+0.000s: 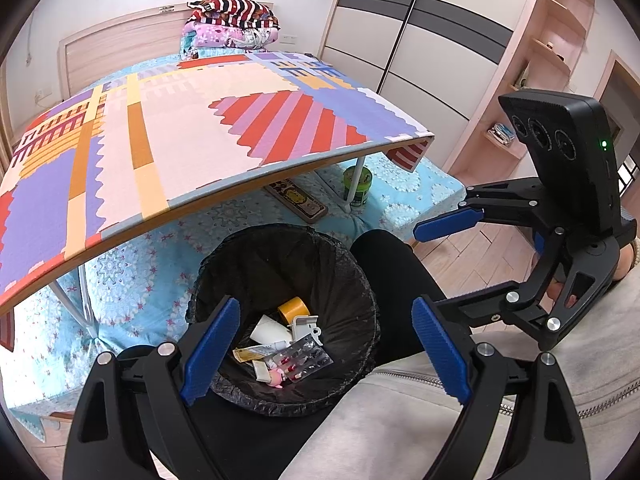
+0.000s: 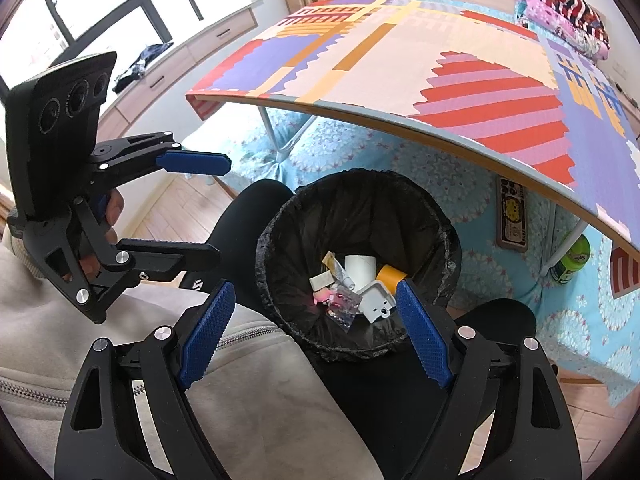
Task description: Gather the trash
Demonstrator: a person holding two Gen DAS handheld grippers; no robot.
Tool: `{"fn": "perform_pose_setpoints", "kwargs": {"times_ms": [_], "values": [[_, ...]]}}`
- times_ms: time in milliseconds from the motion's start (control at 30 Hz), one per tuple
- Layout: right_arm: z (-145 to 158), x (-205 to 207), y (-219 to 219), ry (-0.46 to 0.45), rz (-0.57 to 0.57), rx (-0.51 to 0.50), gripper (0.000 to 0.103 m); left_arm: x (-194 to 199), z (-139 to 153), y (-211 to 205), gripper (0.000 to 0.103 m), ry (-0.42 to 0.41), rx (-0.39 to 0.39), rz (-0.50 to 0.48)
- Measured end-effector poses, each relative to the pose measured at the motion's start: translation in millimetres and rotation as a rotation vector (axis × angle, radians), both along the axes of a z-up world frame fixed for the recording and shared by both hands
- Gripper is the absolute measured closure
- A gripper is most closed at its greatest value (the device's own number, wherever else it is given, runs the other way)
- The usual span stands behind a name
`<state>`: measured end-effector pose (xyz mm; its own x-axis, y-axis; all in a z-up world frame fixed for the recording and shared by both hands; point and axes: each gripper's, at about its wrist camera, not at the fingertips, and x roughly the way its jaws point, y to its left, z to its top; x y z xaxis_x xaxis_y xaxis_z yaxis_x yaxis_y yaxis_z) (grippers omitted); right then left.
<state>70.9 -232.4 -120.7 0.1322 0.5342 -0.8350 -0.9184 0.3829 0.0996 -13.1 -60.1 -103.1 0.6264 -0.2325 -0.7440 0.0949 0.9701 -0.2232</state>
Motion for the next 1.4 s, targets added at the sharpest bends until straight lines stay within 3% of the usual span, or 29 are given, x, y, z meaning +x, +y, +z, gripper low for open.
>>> {"fn": "perform_pose_setpoints", "kwargs": {"times_ms": [1400], "values": [[1.8,-2.4,1.3,-0.010,0.003,0.011,0.020,1.3,-0.4,1.1,0.018,0.000,-0.011,-0.003]]}}
